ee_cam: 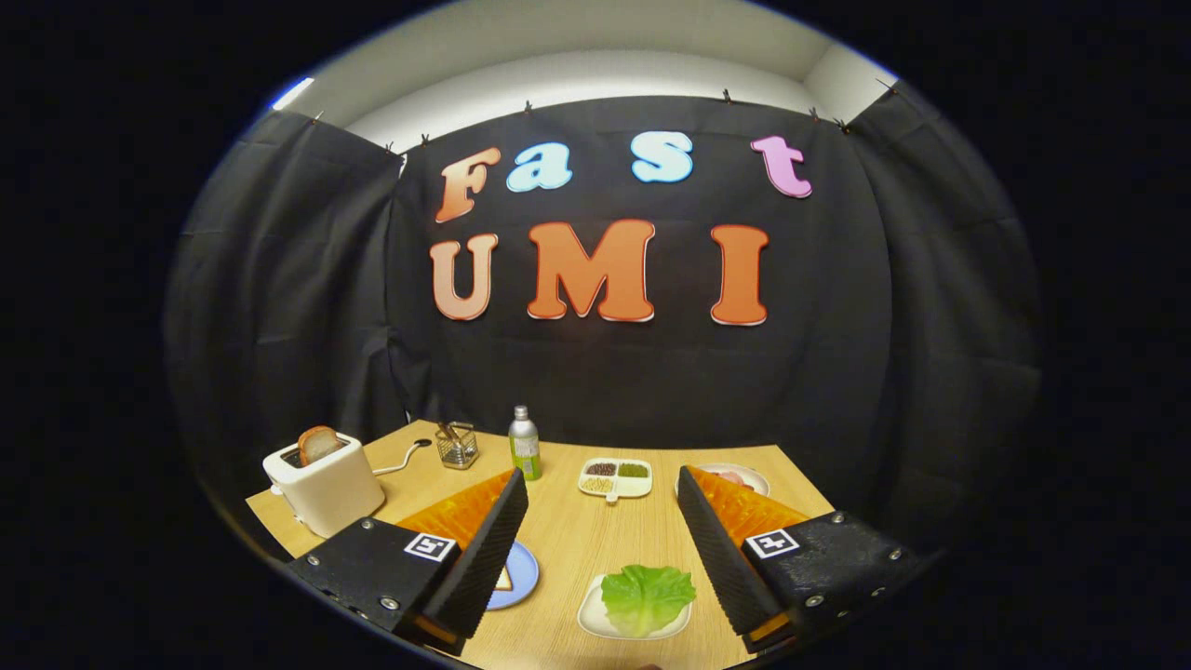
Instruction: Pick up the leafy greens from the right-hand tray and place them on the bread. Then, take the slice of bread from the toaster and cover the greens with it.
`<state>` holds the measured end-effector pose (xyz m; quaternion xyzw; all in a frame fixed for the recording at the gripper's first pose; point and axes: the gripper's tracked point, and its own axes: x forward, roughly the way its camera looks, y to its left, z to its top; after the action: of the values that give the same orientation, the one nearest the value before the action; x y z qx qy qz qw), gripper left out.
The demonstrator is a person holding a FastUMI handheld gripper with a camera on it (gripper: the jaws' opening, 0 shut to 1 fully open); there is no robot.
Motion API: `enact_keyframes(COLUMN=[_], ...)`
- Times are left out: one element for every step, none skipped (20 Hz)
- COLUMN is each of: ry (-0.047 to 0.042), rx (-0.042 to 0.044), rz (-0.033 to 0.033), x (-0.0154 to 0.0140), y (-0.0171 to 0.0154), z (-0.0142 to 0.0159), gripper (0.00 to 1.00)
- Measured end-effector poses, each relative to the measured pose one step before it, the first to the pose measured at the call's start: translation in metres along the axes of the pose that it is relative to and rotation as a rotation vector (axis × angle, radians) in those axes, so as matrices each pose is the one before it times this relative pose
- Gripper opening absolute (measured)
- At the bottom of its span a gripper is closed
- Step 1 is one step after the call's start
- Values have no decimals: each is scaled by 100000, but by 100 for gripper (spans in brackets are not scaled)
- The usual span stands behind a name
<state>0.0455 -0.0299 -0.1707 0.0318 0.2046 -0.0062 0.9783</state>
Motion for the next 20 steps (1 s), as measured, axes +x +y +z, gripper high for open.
enact_keyframes(ry=[2659,2910,2785,2949,3060,2779,2573,2754,2724,2689,2588,2632,2659,2864,2554,2552,3214,3172,3035,3098], rx=[69,-41,-205,-84,27,79,186,170,65,-12,-131,-77,5,435,1126,1164,1254,801,425,111], rz=[27,-96,-36,-148,-226,201,293,298,385,410,417,466,741,1102,1018,1322,809,335,-335,-1001], x=[284,238,332,271,207,109,290,193,347,244,347,314,398,372,416,491,615,737,633,548], y=[-23,-161,-34,-89,-110,-35,69,-28,-9,28,52,37,137,135,99,80,98,-166,-432,-438], z=[-758,-612,-718,-665,-773,-614,-559,-549,-719,-501,-620,-539,-603,-625,-609,-488,-635,-498,-430,-295], gripper=[97,97,97,97,97,98,98,98,97,98,98,98,98,98,98,98,98,98,98,98])
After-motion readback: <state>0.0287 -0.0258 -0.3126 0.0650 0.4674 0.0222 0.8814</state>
